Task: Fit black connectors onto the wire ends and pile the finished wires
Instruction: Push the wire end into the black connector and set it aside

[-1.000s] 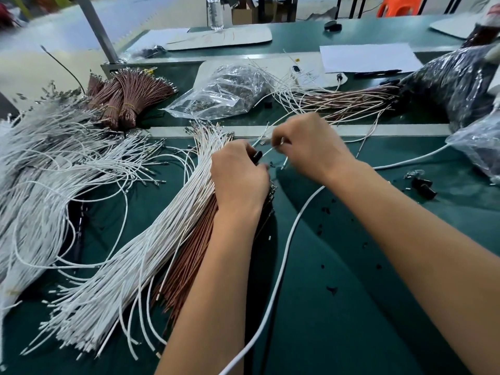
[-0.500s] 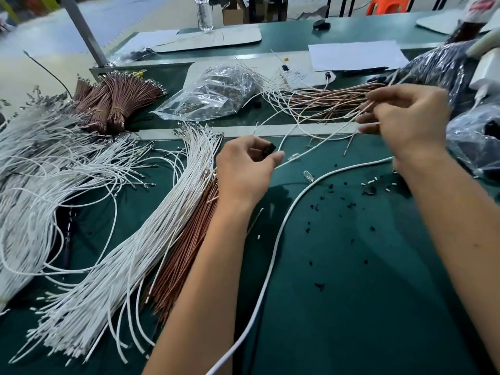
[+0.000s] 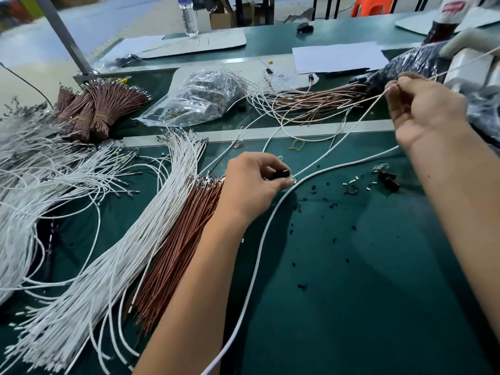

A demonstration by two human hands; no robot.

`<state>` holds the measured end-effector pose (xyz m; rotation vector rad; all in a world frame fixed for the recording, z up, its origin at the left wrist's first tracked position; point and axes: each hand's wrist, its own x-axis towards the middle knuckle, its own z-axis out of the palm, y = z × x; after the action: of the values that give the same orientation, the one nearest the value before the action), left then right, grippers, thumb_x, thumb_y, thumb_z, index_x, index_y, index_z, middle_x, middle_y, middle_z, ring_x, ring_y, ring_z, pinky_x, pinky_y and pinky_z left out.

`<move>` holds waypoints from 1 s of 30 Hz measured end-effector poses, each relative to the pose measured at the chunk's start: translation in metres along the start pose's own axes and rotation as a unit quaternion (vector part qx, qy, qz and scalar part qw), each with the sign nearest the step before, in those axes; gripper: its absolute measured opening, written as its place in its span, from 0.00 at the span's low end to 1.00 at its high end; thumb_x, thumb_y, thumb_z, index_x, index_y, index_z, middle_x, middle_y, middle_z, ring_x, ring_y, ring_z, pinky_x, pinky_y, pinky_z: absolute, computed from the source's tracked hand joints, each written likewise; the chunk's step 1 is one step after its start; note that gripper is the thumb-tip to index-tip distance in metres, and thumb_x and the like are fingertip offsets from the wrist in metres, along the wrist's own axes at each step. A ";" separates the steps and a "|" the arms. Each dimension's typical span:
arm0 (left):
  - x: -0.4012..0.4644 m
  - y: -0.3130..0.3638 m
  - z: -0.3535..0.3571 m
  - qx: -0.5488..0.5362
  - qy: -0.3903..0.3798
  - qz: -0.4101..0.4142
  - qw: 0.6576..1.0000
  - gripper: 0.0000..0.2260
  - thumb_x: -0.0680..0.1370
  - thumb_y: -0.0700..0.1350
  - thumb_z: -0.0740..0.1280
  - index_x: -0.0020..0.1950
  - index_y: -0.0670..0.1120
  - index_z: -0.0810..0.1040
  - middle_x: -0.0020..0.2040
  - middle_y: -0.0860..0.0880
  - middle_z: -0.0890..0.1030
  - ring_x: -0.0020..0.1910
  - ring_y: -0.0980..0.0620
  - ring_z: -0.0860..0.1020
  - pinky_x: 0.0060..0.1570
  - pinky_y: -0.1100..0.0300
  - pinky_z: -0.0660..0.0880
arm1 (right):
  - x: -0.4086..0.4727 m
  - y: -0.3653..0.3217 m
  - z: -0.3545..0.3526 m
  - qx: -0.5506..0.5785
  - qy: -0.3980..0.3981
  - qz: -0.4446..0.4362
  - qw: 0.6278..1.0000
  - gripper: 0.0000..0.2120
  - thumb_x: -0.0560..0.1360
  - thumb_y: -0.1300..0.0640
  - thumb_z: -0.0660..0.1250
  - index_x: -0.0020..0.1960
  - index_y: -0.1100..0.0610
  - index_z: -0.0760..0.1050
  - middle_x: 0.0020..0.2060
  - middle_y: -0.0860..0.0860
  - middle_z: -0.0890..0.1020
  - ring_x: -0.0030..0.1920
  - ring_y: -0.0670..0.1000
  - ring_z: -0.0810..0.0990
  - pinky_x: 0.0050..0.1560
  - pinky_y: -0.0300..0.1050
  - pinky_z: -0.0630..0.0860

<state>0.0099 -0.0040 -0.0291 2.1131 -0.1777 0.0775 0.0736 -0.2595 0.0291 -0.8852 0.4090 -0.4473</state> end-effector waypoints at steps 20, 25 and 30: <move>-0.003 0.008 0.016 -0.249 0.036 -0.013 0.968 0.05 0.72 0.39 0.79 0.46 0.42 0.87 0.38 0.48 0.86 0.36 0.58 0.80 0.39 0.67 0.75 | -0.084 0.055 -0.014 -0.262 -0.290 -0.036 0.920 0.12 0.82 0.54 0.68 0.44 0.60 0.82 0.36 0.52 0.84 0.31 0.48 0.79 0.25 0.37 0.71; -0.001 0.002 0.011 -0.245 0.026 -0.110 0.963 0.06 0.72 0.39 0.78 0.49 0.43 0.87 0.37 0.50 0.84 0.26 0.64 0.74 0.32 0.72 0.68 | -0.077 0.048 -0.027 -0.137 -0.261 0.016 0.955 0.10 0.83 0.58 0.63 0.47 0.61 0.78 0.40 0.56 0.86 0.36 0.49 0.85 0.37 0.36 0.81; 0.001 0.001 0.005 -0.262 -0.032 -0.159 0.951 0.06 0.78 0.39 0.72 0.54 0.40 0.85 0.39 0.48 0.83 0.29 0.58 0.71 0.31 0.68 0.67 | -0.075 0.048 -0.035 -0.076 -0.264 -0.001 0.962 0.06 0.79 0.71 0.65 0.51 0.63 0.78 0.42 0.55 0.87 0.42 0.50 0.87 0.43 0.34 0.81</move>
<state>0.0110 -0.0086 -0.0307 1.5884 0.1007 -0.2103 0.0027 -0.2156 -0.0184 -1.1124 -0.0494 -0.1678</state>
